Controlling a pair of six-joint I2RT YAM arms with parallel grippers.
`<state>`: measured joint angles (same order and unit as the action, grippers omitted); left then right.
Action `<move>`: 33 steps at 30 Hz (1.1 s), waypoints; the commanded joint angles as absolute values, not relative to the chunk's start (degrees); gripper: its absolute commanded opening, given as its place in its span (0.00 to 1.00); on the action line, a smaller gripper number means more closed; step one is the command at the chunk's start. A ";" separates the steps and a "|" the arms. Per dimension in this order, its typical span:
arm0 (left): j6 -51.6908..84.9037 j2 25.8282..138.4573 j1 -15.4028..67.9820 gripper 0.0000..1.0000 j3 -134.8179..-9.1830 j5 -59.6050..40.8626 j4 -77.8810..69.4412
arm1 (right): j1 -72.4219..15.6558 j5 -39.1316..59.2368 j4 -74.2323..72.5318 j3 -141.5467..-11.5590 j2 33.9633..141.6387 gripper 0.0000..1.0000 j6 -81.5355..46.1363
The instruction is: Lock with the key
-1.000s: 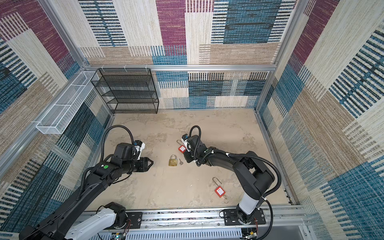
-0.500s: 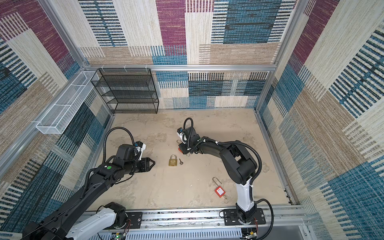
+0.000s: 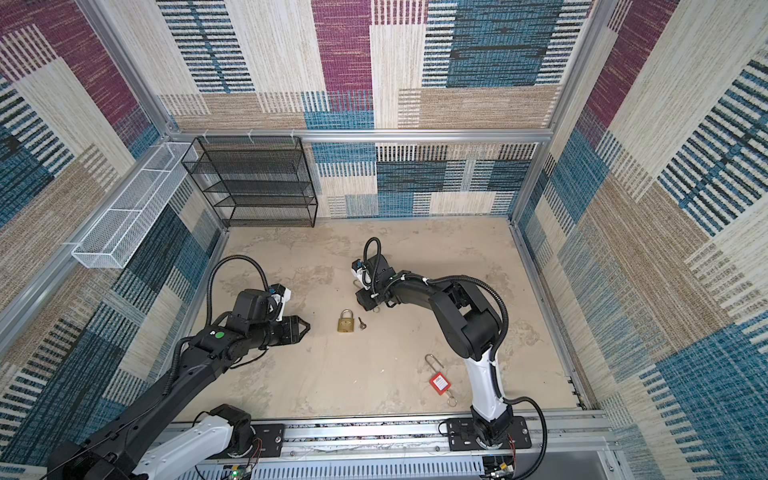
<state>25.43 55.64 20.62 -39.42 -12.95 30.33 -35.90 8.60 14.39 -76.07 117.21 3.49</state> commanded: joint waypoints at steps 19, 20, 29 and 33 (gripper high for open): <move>33.18 59.31 19.69 0.48 -52.58 -11.88 40.80 | -35.73 10.32 19.69 -79.43 110.83 0.30 5.24; 34.28 58.39 19.69 0.48 -52.94 -12.48 41.21 | -35.86 11.01 20.18 -79.90 110.39 0.30 4.87; 36.38 50.10 19.78 0.50 -56.08 -10.83 45.29 | -37.33 11.63 22.49 -81.64 107.91 0.29 2.56; 37.97 49.38 19.78 0.50 -57.44 -10.57 46.58 | -38.21 11.36 19.09 -78.46 106.74 0.29 -0.67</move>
